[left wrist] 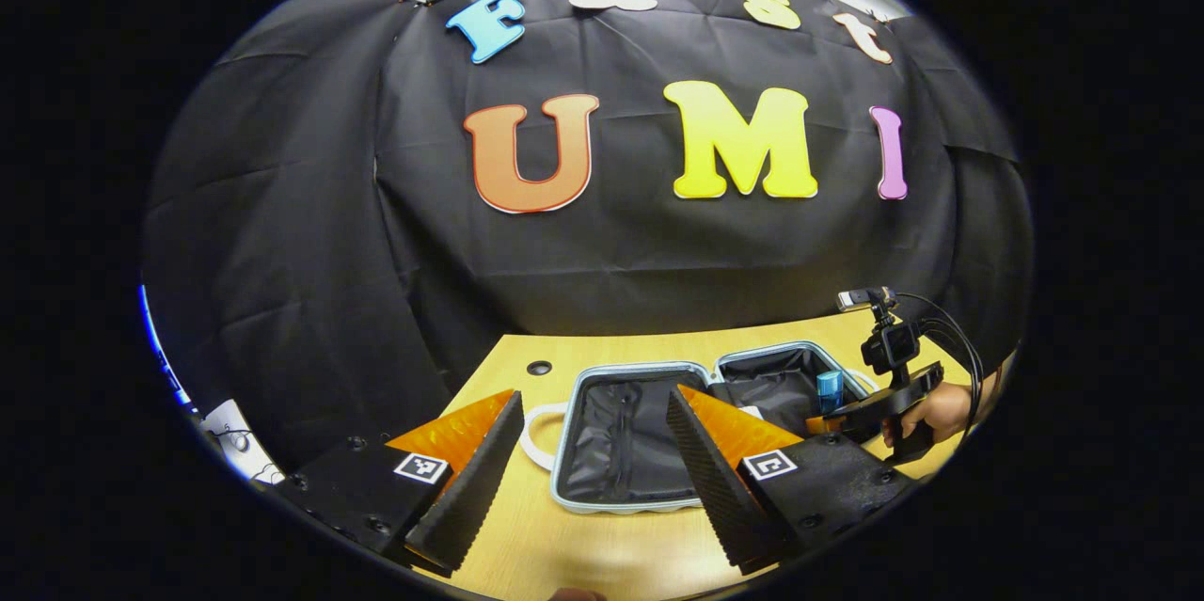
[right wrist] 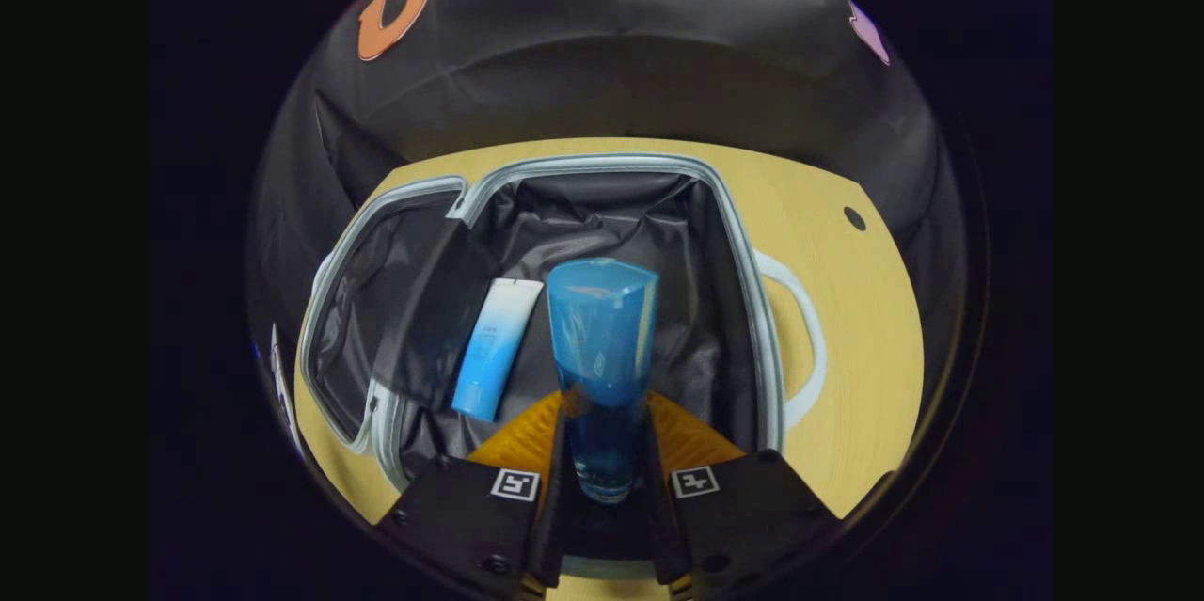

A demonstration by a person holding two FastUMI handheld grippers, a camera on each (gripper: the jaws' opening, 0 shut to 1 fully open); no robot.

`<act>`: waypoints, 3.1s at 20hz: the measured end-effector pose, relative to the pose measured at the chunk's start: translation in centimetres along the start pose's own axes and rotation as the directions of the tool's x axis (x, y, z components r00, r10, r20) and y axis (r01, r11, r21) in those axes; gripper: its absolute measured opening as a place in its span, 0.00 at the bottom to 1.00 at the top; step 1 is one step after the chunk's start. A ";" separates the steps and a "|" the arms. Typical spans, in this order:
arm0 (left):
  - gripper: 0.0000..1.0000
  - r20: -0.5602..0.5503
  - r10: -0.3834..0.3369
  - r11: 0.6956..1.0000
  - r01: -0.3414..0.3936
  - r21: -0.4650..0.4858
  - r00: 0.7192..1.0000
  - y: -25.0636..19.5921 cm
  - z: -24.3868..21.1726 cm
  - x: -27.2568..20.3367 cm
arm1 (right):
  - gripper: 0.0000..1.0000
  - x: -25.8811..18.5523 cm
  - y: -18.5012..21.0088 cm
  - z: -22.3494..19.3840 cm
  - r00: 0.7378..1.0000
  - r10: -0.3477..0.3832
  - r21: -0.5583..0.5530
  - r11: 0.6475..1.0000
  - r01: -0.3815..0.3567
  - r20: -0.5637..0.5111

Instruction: First open the suitcase, pack the skin care products into it, and then close the suitcase.

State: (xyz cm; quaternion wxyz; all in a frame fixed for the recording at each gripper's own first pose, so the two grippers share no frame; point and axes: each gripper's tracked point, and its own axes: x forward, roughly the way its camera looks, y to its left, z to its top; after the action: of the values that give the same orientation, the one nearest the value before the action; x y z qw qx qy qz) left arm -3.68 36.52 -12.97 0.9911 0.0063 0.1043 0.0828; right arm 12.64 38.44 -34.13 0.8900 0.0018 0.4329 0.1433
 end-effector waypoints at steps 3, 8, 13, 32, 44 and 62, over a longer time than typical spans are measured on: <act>0.98 -0.030 0.028 0.999 -0.029 -0.038 0.999 2.2 -1.3 0.7 | 0.34 2.1 -0.5 -0.4 0.998 -0.031 0.030 0.999 0.033 -0.057; 0.98 -0.065 0.076 0.988 -0.084 -0.128 0.995 6.6 -3.0 2.4 | 0.36 2.5 -0.4 0.4 0.997 -0.065 0.006 0.998 0.066 -0.045; 0.98 -0.138 0.116 0.954 -0.149 -0.262 0.984 11.2 -6.2 5.5 | 0.40 2.8 -0.3 0.3 0.996 -0.079 0.006 0.997 0.080 -0.052; 0.79 -0.343 -0.232 0.512 -0.186 -0.839 0.910 8.8 -19.6 18.7 | 0.79 -25.2 -2.7 6.0 0.946 -0.024 0.038 0.999 0.013 0.324; 0.16 -0.429 -0.131 0.659 -0.245 -0.711 0.894 7.9 -17.7 19.8 | 0.79 -36.1 -11.6 2.8 0.884 -0.166 0.156 0.982 0.107 0.437; 0.15 -0.032 0.161 0.956 -0.164 -0.242 0.986 -4.3 6.2 10.5 | 0.79 -41.3 -18.6 5.7 0.787 -0.084 0.102 0.994 0.027 0.611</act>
State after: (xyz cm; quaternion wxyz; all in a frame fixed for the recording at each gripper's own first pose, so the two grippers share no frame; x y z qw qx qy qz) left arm 8.42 34.04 -9.17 0.9735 -0.1073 0.0982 0.1763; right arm -2.40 10.65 -1.17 0.9852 0.0747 0.1257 0.0897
